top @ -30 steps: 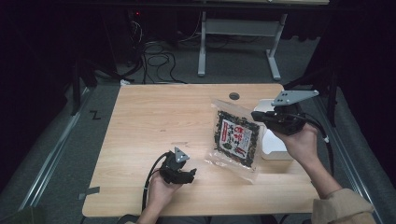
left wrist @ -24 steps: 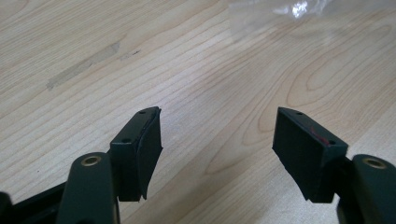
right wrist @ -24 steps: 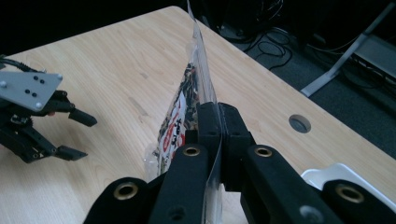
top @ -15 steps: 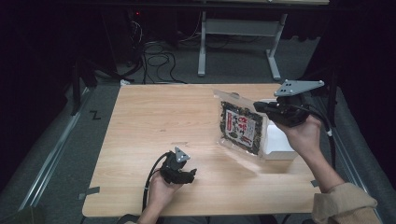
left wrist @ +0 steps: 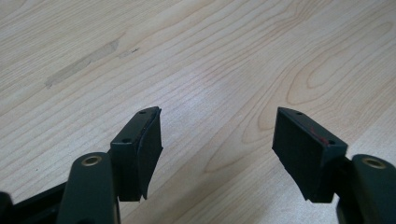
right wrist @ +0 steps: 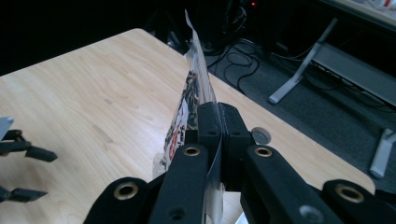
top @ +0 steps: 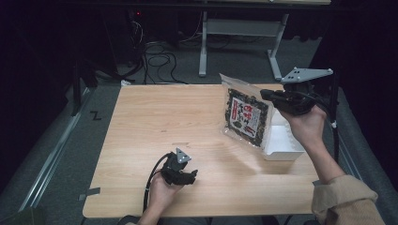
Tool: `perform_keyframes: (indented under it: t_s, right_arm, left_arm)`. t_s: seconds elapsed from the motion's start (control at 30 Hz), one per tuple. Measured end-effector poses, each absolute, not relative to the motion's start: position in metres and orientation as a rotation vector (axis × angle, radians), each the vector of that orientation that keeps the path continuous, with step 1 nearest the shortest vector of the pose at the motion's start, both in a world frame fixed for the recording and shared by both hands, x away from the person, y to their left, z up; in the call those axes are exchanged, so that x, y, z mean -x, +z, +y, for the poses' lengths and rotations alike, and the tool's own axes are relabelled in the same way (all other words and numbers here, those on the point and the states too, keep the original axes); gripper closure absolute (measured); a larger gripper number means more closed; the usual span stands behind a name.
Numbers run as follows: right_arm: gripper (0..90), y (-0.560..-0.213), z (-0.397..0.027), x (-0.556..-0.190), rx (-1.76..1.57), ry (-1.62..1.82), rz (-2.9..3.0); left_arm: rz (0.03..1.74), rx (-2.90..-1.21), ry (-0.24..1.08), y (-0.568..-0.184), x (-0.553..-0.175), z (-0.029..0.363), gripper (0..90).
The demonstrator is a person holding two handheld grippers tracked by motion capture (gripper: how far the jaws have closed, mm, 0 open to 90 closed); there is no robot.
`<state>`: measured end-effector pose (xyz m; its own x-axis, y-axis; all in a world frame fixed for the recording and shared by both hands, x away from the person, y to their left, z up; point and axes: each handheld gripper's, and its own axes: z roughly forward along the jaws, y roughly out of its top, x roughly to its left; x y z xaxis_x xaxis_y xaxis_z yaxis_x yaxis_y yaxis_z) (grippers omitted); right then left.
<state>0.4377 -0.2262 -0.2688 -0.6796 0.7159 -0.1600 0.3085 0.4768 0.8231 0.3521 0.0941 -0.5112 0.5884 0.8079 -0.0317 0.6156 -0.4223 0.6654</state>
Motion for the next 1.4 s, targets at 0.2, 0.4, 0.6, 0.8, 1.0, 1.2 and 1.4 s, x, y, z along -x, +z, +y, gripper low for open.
perform_keyframes:
  t_s: [0.2, 0.4, 0.6, 0.8, 1.0, 1.2, 1.4]
  right_arm:
    - [90.0, -0.266, -0.233, -0.446, -0.882, 1.086, 2.192]
    - [90.0, -0.265, -0.24, -0.45, -0.91, 1.079, 2.156]
    - [90.0, -0.262, -0.253, -0.454, -0.946, 1.084, 2.106]
    - [90.0, -0.264, -0.265, -0.458, -0.984, 1.038, 2.069]
    - [90.0, -0.265, -0.28, -0.46, -1.012, 1.02, 2.028]
    - [90.0, -0.261, -0.293, -0.459, -1.037, 1.03, 1.985]
    - [90.0, -0.259, -0.302, -0.458, -1.057, 1.027, 1.952]
  left_arm:
    - [1.126, -2.172, 0.391, -0.511, -0.352, 0.094, 33.1]
    - [1.126, -2.175, 0.385, -0.512, -0.352, 0.094, 33.1]
    - [1.14, -2.163, 0.369, -0.512, -0.351, 0.092, 33.1]
    - [1.127, -2.177, 0.382, -0.513, -0.353, 0.093, 33.1]
    - [1.126, -2.178, 0.386, -0.512, -0.352, 0.094, 33.1]
    - [1.125, -2.184, 0.385, -0.513, -0.352, 0.093, 33.2]
    - [1.127, -2.186, 0.382, -0.514, -0.353, 0.093, 33.2]
